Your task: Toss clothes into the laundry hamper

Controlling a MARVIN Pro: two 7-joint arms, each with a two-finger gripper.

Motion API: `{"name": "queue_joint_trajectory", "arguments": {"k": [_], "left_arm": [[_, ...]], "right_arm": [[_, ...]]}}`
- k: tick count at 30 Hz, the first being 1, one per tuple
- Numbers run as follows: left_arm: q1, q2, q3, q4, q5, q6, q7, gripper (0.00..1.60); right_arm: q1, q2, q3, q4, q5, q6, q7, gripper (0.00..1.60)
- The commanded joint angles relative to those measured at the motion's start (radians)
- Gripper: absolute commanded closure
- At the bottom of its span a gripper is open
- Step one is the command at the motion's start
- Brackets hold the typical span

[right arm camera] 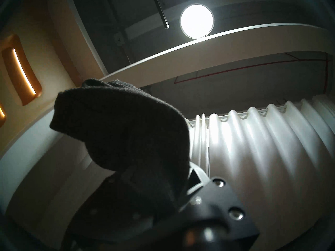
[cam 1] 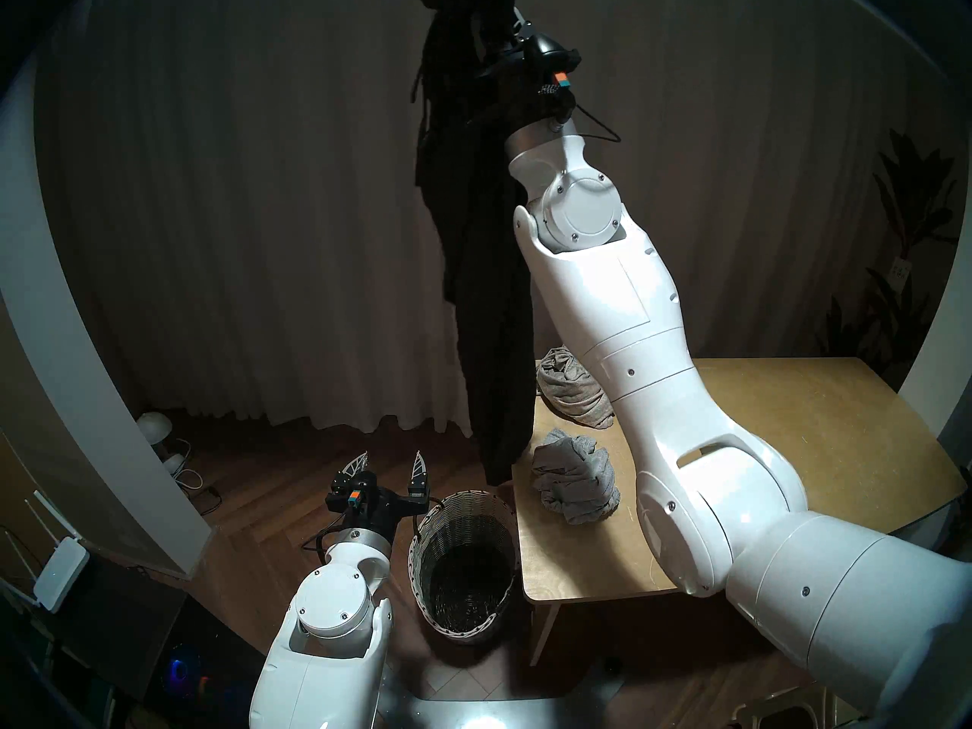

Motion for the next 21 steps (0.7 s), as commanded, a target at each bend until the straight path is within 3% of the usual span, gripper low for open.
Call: {"name": "queue_joint_trajectory", "arguments": {"k": [1, 7, 21], "left_arm": [[-0.002, -0.001, -0.003, -0.029, 0.0, -0.004, 0.003, 0.0], [0.0, -0.001, -0.002, -0.032, 0.0, -0.002, 0.004, 0.0], [0.0, -0.001, -0.002, -0.033, 0.0, -0.002, 0.004, 0.0]], "right_arm": [[-0.111, 0.044, 0.001, -0.111, 0.01, 0.078, -0.016, 1.6], [-0.151, 0.06, -0.002, -0.113, -0.021, 0.126, -0.032, 1.6], [-0.181, 0.044, -0.093, -0.037, -0.066, 0.091, -0.018, 1.6]]}}
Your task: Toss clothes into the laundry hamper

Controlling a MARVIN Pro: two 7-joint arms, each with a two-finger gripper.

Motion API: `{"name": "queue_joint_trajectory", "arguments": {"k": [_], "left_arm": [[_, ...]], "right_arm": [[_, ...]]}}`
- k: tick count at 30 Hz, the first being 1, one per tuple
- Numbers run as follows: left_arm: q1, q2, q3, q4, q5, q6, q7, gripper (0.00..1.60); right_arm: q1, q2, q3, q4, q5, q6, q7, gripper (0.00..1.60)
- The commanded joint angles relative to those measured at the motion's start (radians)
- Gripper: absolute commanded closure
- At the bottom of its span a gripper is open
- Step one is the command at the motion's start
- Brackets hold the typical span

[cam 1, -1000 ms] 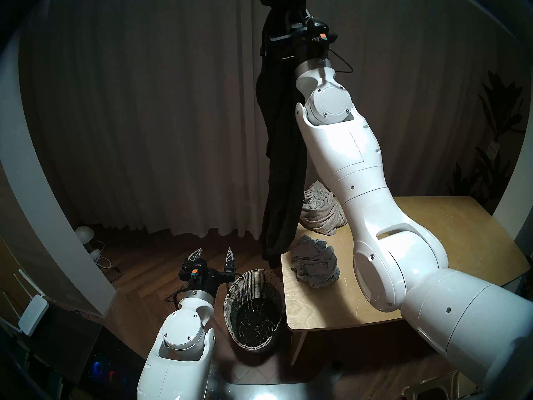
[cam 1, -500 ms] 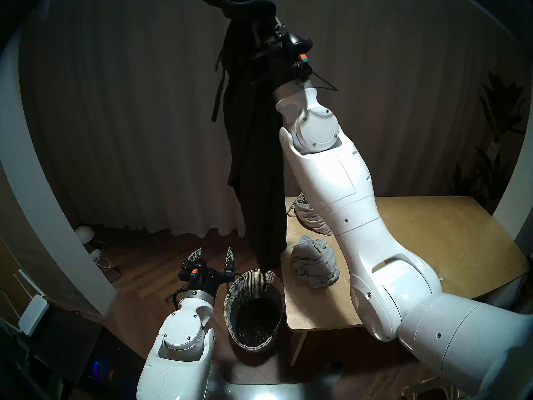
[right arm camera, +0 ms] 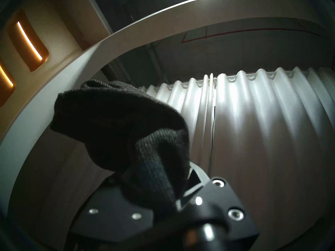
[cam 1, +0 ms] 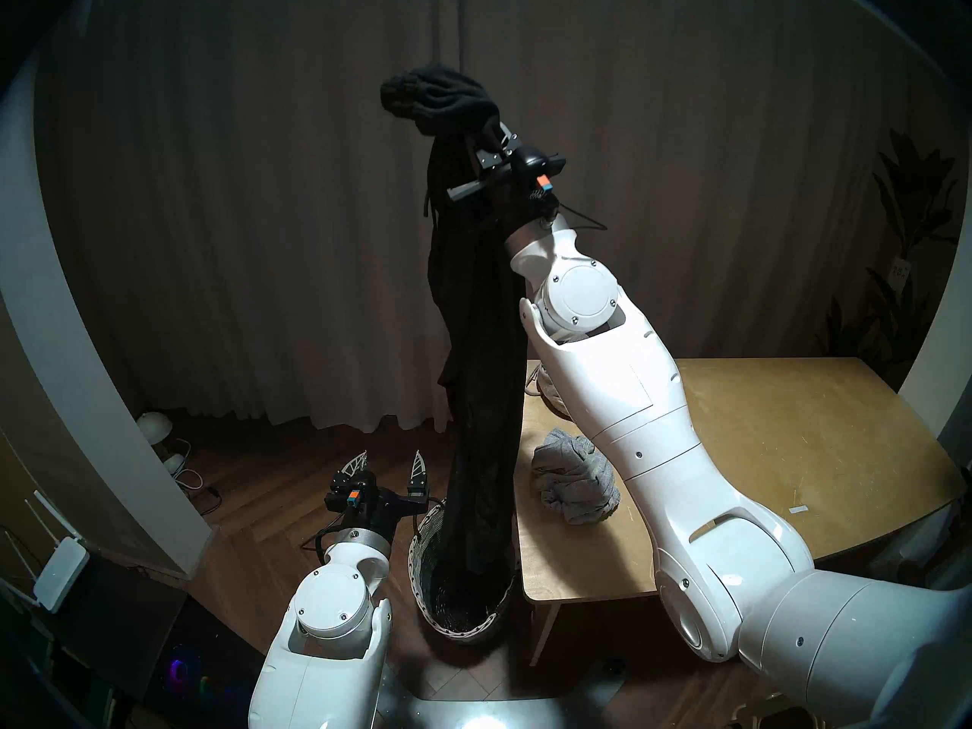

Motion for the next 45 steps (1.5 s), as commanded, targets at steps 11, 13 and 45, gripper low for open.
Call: {"name": "queue_joint_trajectory", "arguments": {"k": [11, 13, 45], "left_arm": [[-0.004, -0.001, -0.002, -0.025, 0.0, -0.003, 0.003, 0.0], [-0.004, -0.001, -0.002, -0.025, 0.0, -0.003, 0.003, 0.0], [-0.004, -0.001, -0.002, -0.024, 0.0, -0.003, 0.002, 0.0]], "right_arm": [[0.02, -0.017, -0.02, 0.073, -0.01, -0.044, 0.0, 1.6], [0.023, -0.01, -0.014, 0.094, -0.009, -0.051, 0.003, 1.6], [-0.04, -0.049, -0.13, 0.04, -0.081, -0.014, -0.015, 1.6]]}}
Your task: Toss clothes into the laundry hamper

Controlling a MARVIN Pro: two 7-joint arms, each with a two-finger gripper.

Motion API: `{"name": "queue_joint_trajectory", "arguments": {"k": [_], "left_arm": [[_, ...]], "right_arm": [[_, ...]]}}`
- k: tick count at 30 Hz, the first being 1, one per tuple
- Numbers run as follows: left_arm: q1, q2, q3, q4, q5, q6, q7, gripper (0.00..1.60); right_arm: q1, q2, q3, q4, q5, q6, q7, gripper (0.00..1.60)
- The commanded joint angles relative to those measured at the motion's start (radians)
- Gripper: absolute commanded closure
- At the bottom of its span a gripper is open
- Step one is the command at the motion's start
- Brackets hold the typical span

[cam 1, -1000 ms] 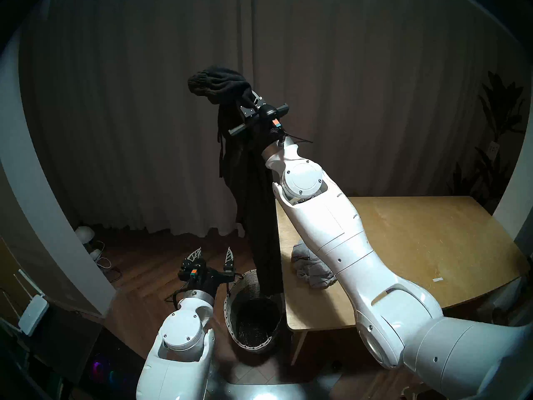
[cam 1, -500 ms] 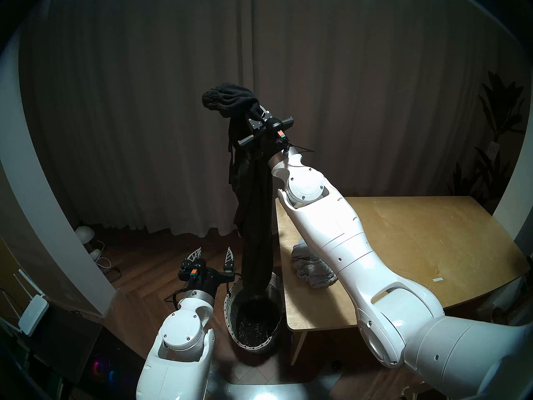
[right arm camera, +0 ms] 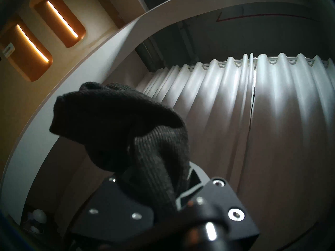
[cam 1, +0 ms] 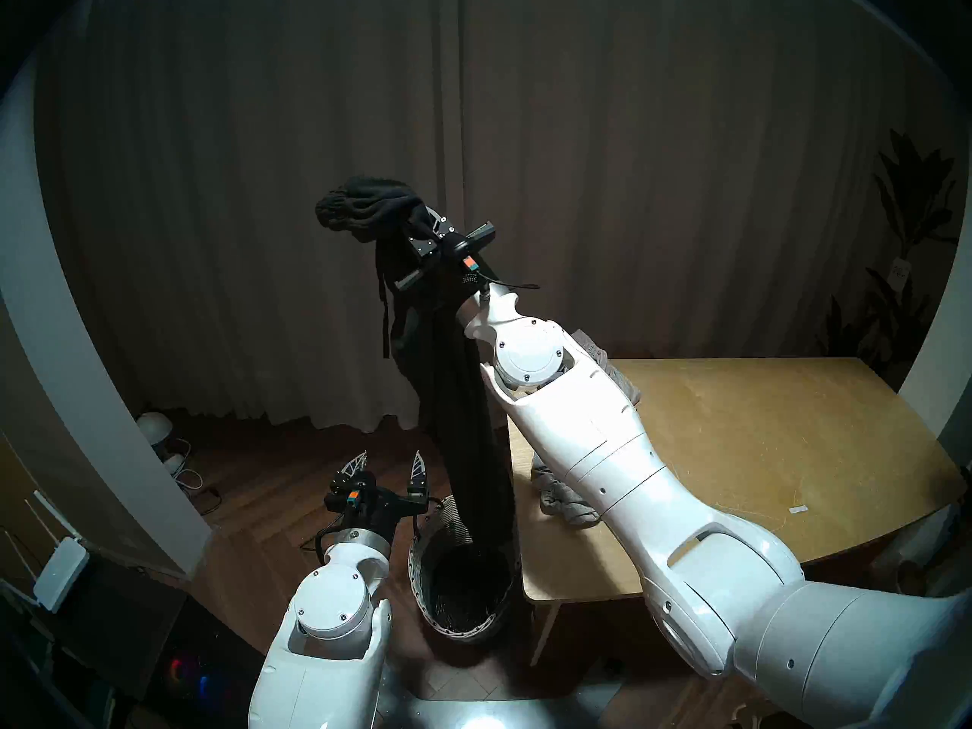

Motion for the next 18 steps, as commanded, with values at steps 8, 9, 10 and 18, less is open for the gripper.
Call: {"name": "queue_joint_trajectory", "arguments": {"k": [8, 9, 10, 18], "left_arm": [[-0.005, -0.001, -0.002, -0.024, 0.0, -0.003, 0.002, 0.0], [-0.005, -0.001, -0.002, -0.024, 0.0, -0.003, 0.002, 0.0], [-0.005, -0.001, -0.002, -0.024, 0.0, -0.003, 0.002, 0.0], [-0.005, -0.001, -0.002, -0.024, 0.0, -0.003, 0.002, 0.0]], "right_arm": [[-0.047, -0.008, -0.021, -0.121, -0.027, 0.066, -0.039, 1.6], [-0.053, -0.007, -0.026, -0.121, -0.033, 0.067, -0.042, 1.6], [-0.059, -0.007, -0.03, -0.12, -0.039, 0.073, -0.045, 1.6], [-0.081, -0.013, -0.083, -0.001, -0.113, 0.064, -0.083, 1.6]]}}
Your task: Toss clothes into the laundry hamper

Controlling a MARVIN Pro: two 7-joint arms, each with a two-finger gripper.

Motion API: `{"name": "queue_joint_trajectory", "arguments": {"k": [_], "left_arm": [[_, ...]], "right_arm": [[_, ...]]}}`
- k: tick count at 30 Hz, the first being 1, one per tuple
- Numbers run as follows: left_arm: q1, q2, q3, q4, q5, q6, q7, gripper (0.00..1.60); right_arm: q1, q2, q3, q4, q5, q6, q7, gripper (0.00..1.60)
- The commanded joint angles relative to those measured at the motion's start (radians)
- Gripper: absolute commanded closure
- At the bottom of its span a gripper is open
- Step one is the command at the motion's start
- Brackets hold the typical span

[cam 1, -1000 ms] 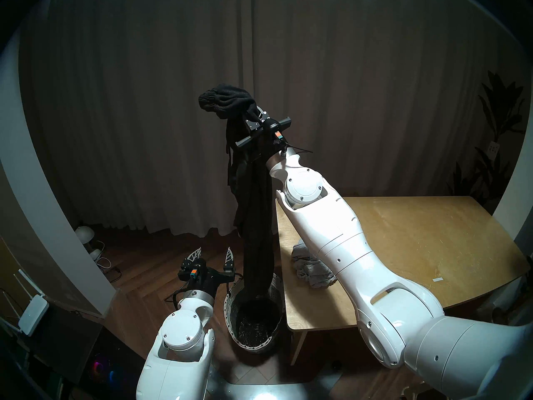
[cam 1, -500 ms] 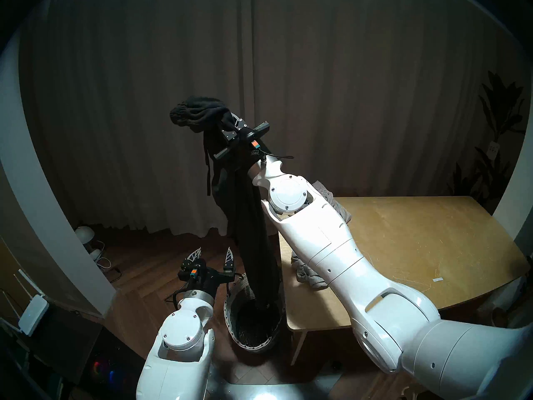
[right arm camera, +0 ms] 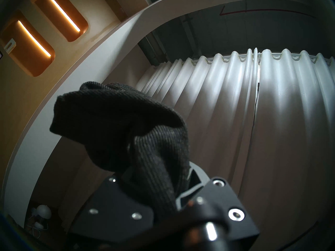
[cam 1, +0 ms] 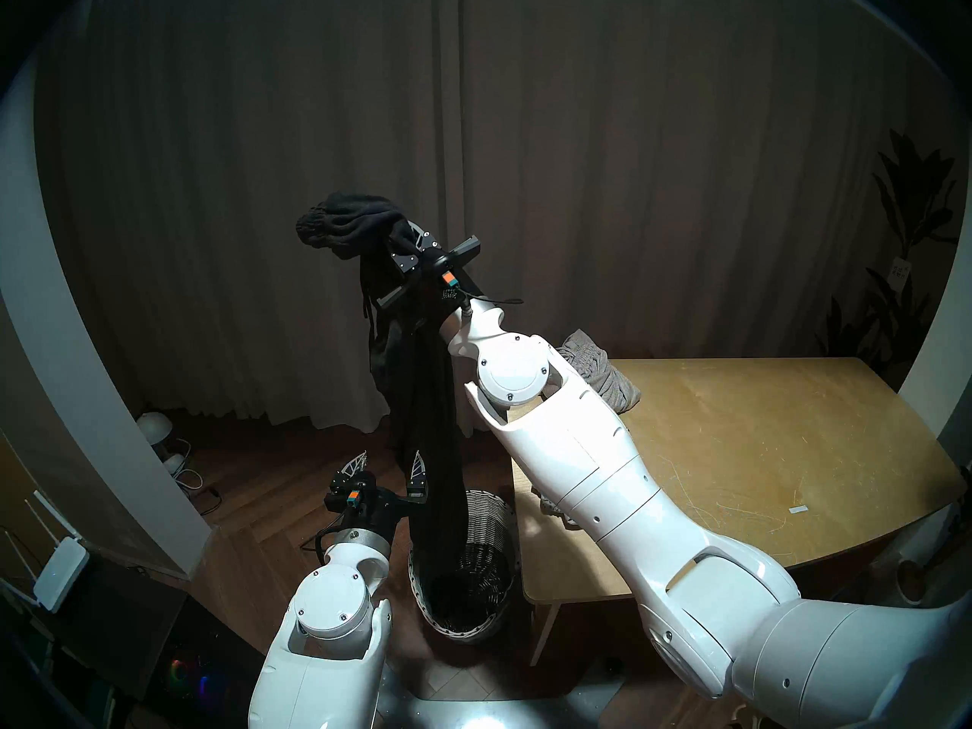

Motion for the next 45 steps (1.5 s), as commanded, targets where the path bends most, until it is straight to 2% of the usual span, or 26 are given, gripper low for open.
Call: {"name": "queue_joint_trajectory", "arguments": {"k": [1, 6, 10, 12, 26, 40, 45], "left_arm": [[-0.005, -0.001, -0.002, -0.024, 0.0, -0.003, 0.002, 0.0], [-0.006, -0.001, -0.002, -0.024, 0.0, -0.003, 0.002, 0.0], [-0.006, -0.001, -0.002, -0.023, 0.0, -0.004, 0.002, 0.0], [-0.006, -0.001, -0.002, -0.023, 0.0, -0.004, 0.002, 0.0], [-0.005, -0.001, -0.002, -0.025, 0.0, -0.003, 0.002, 0.0], [-0.005, -0.001, -0.002, -0.024, 0.0, -0.003, 0.002, 0.0], [-0.005, -0.001, -0.002, -0.024, 0.0, -0.003, 0.002, 0.0]], "right_arm": [[-0.005, -0.019, -0.032, 0.082, -0.057, -0.028, -0.044, 1.6], [0.026, -0.061, -0.036, 0.213, -0.095, -0.009, -0.105, 1.6], [0.063, -0.083, -0.028, 0.32, -0.093, -0.048, -0.128, 1.6], [0.064, -0.078, -0.023, 0.336, -0.089, -0.055, -0.129, 1.6], [0.013, -0.003, -0.04, 0.352, -0.108, -0.086, -0.075, 1.6], [0.004, -0.011, -0.037, 0.384, -0.101, -0.087, -0.049, 1.6], [-0.034, 0.005, -0.047, 0.331, -0.097, -0.077, -0.03, 1.6]]}}
